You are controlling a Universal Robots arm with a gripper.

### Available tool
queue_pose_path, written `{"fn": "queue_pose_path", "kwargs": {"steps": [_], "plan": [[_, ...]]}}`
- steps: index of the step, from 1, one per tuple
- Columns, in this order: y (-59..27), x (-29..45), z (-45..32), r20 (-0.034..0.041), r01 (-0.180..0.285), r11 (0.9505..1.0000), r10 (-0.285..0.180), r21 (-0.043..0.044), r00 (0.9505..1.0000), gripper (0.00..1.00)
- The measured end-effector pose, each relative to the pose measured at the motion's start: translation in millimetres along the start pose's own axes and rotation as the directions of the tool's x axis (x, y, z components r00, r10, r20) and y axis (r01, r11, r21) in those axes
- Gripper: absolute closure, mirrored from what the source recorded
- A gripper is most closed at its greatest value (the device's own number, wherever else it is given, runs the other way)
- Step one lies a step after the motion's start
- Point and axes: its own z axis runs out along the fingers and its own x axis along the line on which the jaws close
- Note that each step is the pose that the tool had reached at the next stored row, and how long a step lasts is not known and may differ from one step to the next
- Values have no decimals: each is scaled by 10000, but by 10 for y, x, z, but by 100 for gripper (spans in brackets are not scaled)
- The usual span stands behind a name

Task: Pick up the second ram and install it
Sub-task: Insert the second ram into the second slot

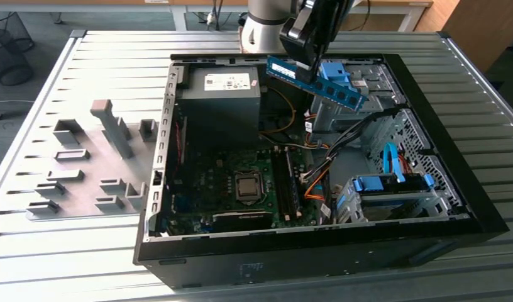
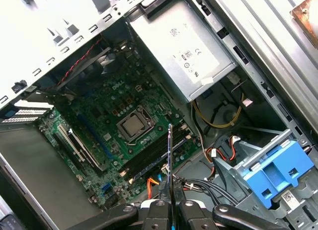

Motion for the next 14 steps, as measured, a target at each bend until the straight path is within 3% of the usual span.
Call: {"fn": "queue_pose_path", "kwargs": {"steps": [11,14], "plan": [[0,0,0,1,-11,10000,11,0,10000,86],[0,0,0,4,-265,9996,265,1,9996,86]]}}
